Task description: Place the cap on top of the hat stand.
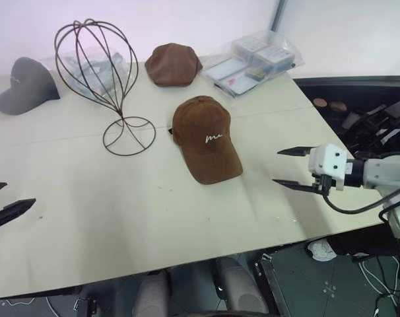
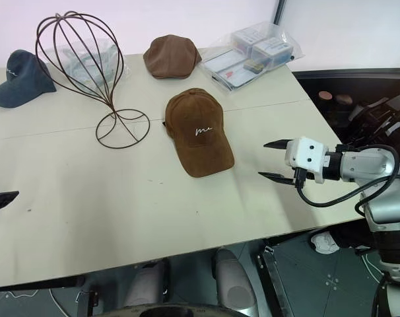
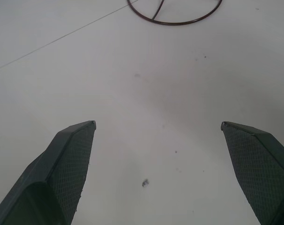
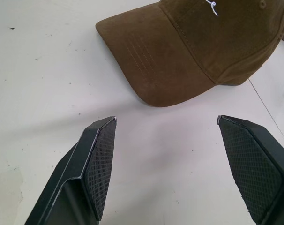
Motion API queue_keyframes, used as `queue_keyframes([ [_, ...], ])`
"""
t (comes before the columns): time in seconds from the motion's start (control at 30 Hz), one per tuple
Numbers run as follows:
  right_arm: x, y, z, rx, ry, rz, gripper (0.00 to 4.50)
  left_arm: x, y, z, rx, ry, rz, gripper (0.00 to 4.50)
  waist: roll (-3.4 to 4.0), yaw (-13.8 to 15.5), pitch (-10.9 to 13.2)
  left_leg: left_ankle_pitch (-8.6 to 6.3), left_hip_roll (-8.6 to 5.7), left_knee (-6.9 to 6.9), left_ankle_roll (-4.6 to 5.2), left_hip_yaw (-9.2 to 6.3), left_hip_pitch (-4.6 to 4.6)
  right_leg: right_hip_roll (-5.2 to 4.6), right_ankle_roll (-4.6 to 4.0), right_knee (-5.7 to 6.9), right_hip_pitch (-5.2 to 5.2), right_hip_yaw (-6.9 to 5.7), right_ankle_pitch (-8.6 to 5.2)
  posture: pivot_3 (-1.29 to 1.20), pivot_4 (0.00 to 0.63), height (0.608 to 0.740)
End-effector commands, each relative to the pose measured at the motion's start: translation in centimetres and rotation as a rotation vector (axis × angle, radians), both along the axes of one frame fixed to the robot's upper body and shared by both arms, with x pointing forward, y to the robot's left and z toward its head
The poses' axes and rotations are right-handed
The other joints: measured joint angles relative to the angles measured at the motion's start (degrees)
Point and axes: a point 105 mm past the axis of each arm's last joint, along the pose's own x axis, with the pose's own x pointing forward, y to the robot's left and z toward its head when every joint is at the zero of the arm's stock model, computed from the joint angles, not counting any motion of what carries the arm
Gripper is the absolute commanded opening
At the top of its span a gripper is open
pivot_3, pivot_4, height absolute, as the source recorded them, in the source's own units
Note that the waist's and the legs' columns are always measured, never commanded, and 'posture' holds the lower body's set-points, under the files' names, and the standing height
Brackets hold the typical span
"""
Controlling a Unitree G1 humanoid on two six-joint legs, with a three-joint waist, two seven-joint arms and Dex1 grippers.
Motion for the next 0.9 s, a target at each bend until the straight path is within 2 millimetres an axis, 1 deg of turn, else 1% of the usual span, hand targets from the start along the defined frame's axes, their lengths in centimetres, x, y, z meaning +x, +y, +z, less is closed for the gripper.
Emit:
queue_keyframes([
  [0.03,-0.03,-0.04,0.59,-0.006,-0.028,0.010,3.52,0.01,0.11,1.05,0.020,-0.045,0.005,4.50,0.00,0.0,0.0,0.00,0.00,0.00,0.00,0.00,0.00,0.00,0.00,0.00,0.00,0.00,0.00,0.00,0.150,0.740],
  [0.3,0.08,0.18,0.29,-0.009,-0.033,0.015,3.52,-0.03,-0.43,1.29,0.007,-0.044,-0.017,4.50,0.00,0.0,0.0,0.00,0.00,-0.05,0.00,0.01,0.00,0.01,0.00,0.01,0.00,0.00,0.00,0.00,0.150,0.740],
  [0.47,0.14,0.03,-0.22,-0.074,-0.081,0.039,3.52,0.32,-0.67,1.77,-0.010,-0.063,-0.023,4.50,0.00,0.0,0.0,0.00,0.00,-0.03,0.00,0.01,0.00,0.01,0.00,0.01,0.01,0.00,0.00,0.00,0.150,0.740],
  [0.9,0.52,0.70,0.42,-0.045,-0.091,0.039,3.52,0.60,-0.61,1.97,-0.006,-0.068,-0.022,4.50,0.00,0.1,0.0,0.00,0.00,-0.03,0.00,0.01,0.00,0.01,0.00,0.02,0.02,0.00,0.00,0.00,0.150,0.740],
])
